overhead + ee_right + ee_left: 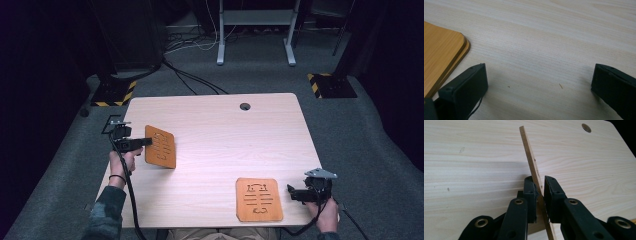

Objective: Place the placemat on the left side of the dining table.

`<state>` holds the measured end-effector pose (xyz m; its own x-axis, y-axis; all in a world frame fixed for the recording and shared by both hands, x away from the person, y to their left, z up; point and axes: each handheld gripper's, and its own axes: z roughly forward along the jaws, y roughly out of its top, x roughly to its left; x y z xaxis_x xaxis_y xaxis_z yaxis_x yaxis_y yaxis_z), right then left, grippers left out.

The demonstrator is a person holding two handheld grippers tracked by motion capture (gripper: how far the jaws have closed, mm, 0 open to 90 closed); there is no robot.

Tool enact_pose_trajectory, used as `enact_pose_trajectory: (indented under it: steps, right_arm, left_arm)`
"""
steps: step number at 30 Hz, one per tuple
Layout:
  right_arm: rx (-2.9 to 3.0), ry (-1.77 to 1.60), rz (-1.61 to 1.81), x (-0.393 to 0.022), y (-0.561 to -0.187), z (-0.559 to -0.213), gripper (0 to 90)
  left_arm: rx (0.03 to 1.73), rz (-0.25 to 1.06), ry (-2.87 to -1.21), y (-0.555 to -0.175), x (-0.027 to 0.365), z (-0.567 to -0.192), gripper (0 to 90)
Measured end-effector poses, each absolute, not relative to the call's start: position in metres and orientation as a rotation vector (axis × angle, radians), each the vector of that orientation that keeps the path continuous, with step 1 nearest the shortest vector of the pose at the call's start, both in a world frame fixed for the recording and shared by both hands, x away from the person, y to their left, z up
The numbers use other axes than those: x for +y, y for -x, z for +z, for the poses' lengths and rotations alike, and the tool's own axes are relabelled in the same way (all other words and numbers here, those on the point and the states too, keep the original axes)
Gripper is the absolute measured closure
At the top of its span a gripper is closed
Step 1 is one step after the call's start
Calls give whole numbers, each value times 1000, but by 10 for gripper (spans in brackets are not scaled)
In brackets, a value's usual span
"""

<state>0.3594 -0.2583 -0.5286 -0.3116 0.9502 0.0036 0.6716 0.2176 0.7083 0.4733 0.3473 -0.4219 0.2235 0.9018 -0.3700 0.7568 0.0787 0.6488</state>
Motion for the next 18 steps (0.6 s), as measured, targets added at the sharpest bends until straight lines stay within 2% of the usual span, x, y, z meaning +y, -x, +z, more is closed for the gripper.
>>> enact_pose_trajectory:
  steps: [6,18]
  right_arm:
    - [2062,-1498,860,-258,-359,-529,0]
    - [2059,-1498,857,-259,-359,-529,0]
  left_arm:
    - [1590,263,-1767,-484,352,-426,784]
    - [1630,296,-1746,-494,362,-432,756]
